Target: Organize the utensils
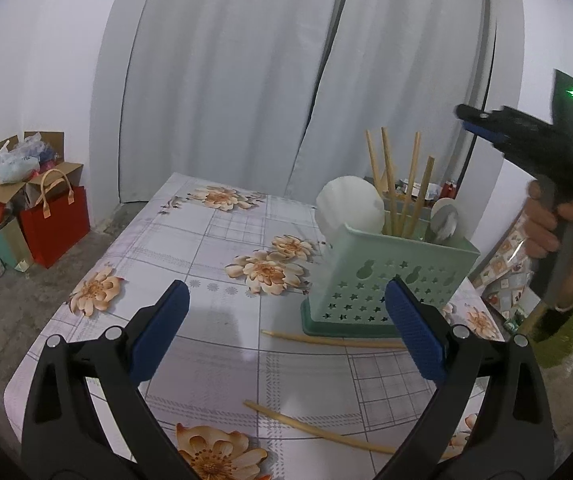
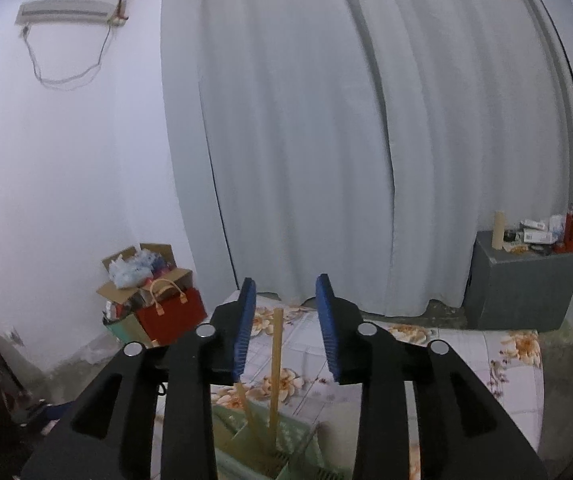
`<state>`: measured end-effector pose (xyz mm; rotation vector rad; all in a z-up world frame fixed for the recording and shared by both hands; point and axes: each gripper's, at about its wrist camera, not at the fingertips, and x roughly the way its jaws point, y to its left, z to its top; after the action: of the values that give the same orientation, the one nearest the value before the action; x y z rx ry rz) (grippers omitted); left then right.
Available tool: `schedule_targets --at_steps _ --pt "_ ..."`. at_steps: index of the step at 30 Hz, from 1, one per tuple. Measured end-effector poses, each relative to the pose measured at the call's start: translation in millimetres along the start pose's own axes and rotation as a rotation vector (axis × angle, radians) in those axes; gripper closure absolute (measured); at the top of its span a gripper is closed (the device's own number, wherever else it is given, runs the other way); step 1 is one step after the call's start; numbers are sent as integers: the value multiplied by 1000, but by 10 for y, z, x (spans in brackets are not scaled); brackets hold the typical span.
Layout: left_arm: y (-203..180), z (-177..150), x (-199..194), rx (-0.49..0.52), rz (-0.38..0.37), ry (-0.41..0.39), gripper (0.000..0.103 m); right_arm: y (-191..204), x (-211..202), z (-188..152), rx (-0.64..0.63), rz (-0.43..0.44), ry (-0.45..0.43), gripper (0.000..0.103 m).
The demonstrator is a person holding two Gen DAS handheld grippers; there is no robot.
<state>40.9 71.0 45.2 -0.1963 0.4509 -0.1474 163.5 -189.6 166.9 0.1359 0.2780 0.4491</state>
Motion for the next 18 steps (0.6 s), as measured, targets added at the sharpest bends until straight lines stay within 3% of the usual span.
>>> schedule_targets --at_steps 9,13,18 --pt "-49 -56 64 -7 2 19 9 -64 -736 -353 99 65 -6 62" --pt "-86 -65 91 -8 3 29 9 -112 -781 -658 137 59 78 59" --pt "-90 -83 105 -31 7 47 9 -210 -606 -1156 204 47 270 59"
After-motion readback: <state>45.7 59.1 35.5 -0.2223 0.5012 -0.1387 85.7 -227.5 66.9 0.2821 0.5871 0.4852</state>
